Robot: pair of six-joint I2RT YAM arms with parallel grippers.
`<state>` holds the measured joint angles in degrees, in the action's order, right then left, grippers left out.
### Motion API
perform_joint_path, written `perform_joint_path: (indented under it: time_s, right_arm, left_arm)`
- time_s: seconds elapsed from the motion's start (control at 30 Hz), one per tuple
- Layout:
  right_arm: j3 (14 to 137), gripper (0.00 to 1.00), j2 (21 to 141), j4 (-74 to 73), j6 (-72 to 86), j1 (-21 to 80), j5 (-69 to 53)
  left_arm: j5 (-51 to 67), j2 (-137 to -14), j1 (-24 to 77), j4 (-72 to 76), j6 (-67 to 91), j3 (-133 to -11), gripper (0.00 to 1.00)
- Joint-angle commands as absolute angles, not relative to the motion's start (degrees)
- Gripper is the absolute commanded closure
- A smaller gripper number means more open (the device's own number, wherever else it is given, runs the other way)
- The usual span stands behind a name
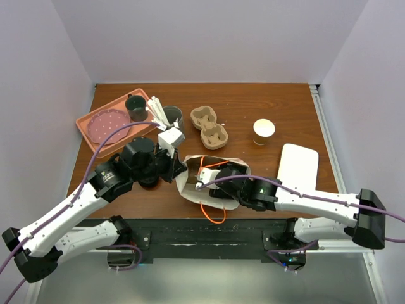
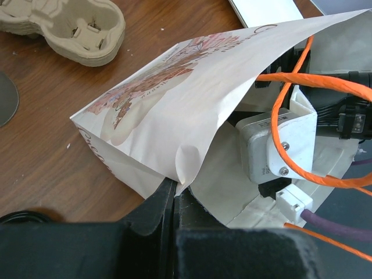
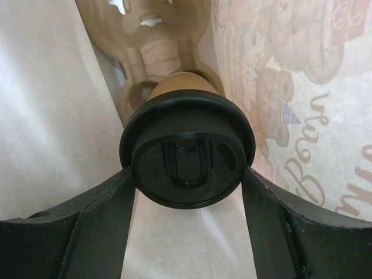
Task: Pack the takeout coffee
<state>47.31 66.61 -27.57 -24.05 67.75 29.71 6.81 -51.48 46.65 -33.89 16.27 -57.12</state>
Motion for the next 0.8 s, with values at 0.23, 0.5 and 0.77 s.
perform_joint_path:
  time_s: [0.23,0.5,0.77]
  right_arm:
    - [46.2,0.87,66.1,-27.9,-23.5,66.8,30.6]
    - [46.9,0.88,66.3,-29.6,-22.9,66.8,35.6]
    - [46.0,0.87,65.7,-30.1,-22.4,66.8,36.0]
  left_arm:
    - [6.9,-52.3,47.4,-34.7,15.2,-58.9,1.0]
    - [6.4,-52.4,48.1,-34.5,15.5,-58.5,1.0]
    - [5.9,-52.9,48.6,-34.3,15.6,-58.9,1.0]
